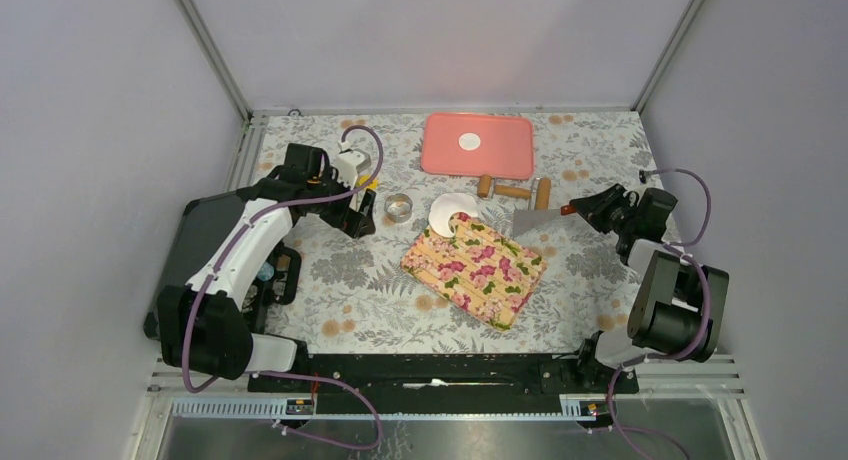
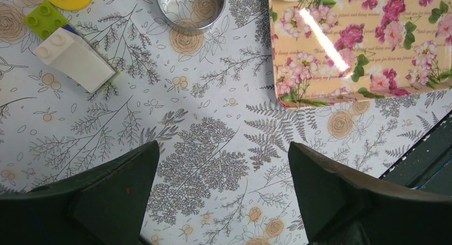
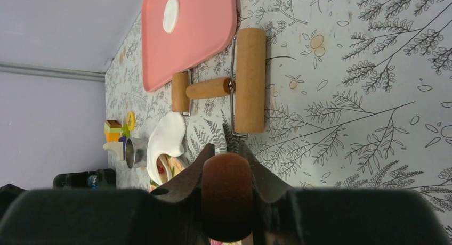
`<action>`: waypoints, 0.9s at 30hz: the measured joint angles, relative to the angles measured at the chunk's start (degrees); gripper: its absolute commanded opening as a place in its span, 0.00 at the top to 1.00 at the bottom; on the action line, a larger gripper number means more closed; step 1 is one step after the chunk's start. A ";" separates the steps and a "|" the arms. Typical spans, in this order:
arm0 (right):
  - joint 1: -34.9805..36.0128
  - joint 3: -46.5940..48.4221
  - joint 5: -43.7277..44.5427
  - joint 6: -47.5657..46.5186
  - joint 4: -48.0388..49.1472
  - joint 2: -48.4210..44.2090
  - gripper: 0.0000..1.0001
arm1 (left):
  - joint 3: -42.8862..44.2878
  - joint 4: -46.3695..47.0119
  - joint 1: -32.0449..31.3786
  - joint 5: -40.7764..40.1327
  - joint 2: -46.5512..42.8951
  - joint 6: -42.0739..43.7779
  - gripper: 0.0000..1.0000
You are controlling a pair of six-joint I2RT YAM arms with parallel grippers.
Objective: Roll out the dumpling wrappers from the dough
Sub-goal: Place the spatula at the center of the board.
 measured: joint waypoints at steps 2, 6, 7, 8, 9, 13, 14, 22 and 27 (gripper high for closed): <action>0.00 0.00 -0.46 0.63 0.42 0.81 0.65 | 0.00 0.17 0.00 -0.02 0.28 0.00 0.01; 0.00 0.04 0.68 -0.70 -2.25 0.57 0.33 | -0.02 0.28 0.00 -0.02 0.66 0.00 0.01; 0.00 0.07 1.09 -1.09 -3.89 0.24 0.28 | -0.02 0.35 0.00 -0.04 0.68 0.00 0.01; 0.02 0.11 1.77 -1.97 -5.90 -0.37 0.21 | -0.02 0.39 0.00 -0.04 0.68 0.00 0.01; 0.04 0.15 2.47 -3.04 -8.22 -1.36 0.17 | -0.02 0.48 0.00 -0.04 0.68 0.00 0.01; 0.07 0.22 5.55 -7.58 -16.24 -7.48 0.10 | -0.02 0.66 0.00 -0.07 0.66 0.00 0.01; 0.07 0.26 6.23 -8.72 -17.73 -8.94 0.10 | -0.02 0.70 0.00 -0.07 0.66 0.00 0.01; 0.07 2.23 13.16 -16.37 -28.70 -12.07 0.08 | -0.02 0.79 0.70 -0.07 0.00 0.02 0.01; 0.09 3.32 16.28 -20.04 -34.21 -12.07 0.01 | -0.02 0.52 1.95 -0.04 -1.51 0.31 0.01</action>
